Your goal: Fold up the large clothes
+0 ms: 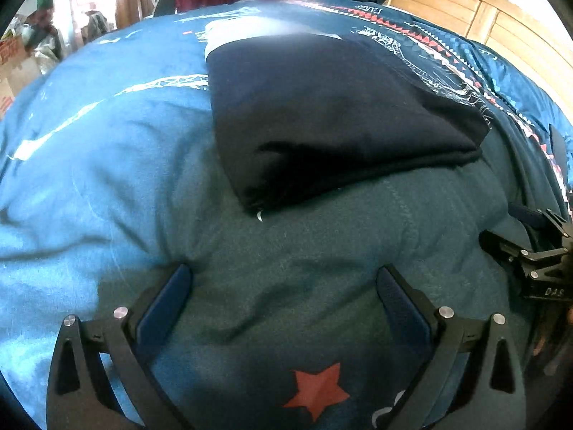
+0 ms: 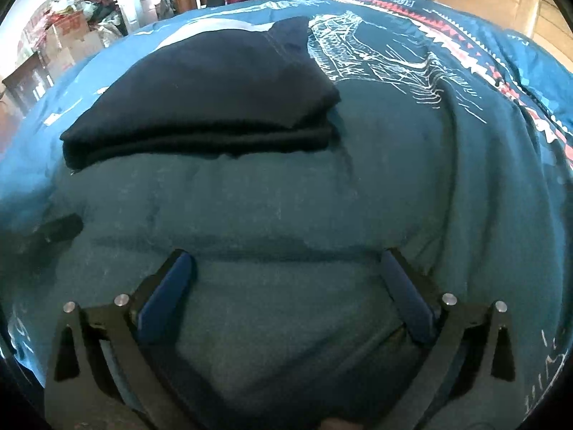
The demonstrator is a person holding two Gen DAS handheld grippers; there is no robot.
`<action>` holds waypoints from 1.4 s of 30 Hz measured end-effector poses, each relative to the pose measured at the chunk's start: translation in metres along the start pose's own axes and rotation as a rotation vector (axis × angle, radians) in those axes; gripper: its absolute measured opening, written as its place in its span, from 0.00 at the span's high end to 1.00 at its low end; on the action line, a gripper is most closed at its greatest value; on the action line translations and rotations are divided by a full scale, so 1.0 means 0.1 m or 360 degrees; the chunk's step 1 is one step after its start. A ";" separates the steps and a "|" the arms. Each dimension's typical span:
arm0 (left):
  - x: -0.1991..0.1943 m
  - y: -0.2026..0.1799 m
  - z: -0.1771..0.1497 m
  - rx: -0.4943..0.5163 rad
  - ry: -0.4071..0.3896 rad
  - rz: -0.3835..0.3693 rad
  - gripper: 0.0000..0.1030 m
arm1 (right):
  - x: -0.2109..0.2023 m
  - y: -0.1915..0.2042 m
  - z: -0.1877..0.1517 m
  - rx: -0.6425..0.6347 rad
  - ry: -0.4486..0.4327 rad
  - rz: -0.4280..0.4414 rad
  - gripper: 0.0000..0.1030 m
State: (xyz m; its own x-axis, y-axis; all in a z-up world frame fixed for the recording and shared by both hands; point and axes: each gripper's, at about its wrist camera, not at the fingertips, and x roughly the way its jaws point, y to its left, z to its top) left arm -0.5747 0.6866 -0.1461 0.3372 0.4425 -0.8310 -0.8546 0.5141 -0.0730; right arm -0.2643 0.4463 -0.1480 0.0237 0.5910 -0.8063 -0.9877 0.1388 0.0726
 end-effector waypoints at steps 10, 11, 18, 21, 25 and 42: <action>0.00 -0.01 -0.02 0.0012 -0.0024 0.0013 0.00 | 0.04 -0.03 0.01 -0.0005 -0.0004 0.0017 0.00; 0.00 -0.01 -0.02 0.0012 -0.0026 0.0013 0.00 | 0.04 -0.03 0.00 -0.0005 -0.0013 0.0023 0.00; 0.00 -0.02 -0.04 0.0013 -0.0039 0.0020 0.00 | 0.03 -0.03 -0.05 -0.0014 -0.0059 0.0039 0.00; 0.00 -0.03 -0.04 0.0016 -0.0045 0.0032 0.00 | 0.03 -0.04 -0.05 -0.0012 -0.0068 0.0046 0.00; 0.00 -0.03 -0.04 0.0014 -0.0048 0.0035 0.00 | 0.02 -0.05 -0.05 -0.0012 -0.0073 0.0050 0.00; 0.01 -0.05 -0.03 0.0026 -0.0052 0.0057 0.00 | 0.01 -0.05 -0.07 -0.0014 -0.0090 0.0050 0.00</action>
State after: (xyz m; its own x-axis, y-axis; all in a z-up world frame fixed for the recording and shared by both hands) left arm -0.5711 0.6822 -0.1485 0.3192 0.4845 -0.8144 -0.8601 0.5091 -0.0343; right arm -0.2606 0.4413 -0.1534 0.0012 0.6390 -0.7692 -0.9894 0.1124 0.0918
